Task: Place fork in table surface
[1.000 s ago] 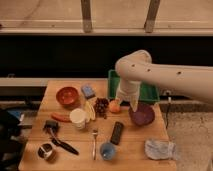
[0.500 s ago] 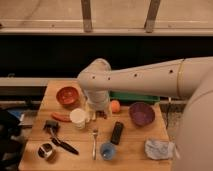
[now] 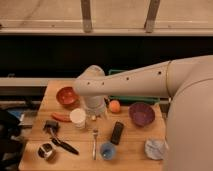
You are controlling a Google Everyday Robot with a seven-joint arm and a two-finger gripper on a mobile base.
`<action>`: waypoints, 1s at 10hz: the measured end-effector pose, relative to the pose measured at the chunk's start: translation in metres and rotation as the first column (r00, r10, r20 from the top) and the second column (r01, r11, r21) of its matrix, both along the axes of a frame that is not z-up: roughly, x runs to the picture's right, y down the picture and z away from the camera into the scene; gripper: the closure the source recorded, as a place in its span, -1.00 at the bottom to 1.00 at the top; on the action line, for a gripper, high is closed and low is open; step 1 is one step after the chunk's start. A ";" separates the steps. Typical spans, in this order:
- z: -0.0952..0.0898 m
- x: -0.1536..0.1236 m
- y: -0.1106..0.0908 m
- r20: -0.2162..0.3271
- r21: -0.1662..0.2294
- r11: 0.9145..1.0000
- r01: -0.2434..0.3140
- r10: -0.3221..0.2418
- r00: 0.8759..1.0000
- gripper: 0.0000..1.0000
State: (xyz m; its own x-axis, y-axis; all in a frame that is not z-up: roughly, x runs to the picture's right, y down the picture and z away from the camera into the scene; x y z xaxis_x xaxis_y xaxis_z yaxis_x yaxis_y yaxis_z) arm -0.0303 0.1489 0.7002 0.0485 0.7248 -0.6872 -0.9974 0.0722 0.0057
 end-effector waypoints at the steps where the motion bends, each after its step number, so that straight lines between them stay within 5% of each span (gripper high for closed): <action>1: 0.001 0.001 0.001 0.000 -0.007 1.000 -0.004 0.004 1.000 -0.30; 5: 0.033 -0.024 0.031 0.055 -0.095 0.995 0.004 0.001 0.998 -0.30; 10: 0.060 -0.042 0.079 0.066 -0.233 0.973 0.009 0.007 0.998 -0.30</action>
State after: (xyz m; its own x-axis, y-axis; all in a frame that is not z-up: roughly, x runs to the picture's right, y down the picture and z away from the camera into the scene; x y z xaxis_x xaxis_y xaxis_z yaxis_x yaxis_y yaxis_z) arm -0.0725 0.2280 0.7605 0.1002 0.5453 -0.8322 -0.9949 0.0646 -0.0775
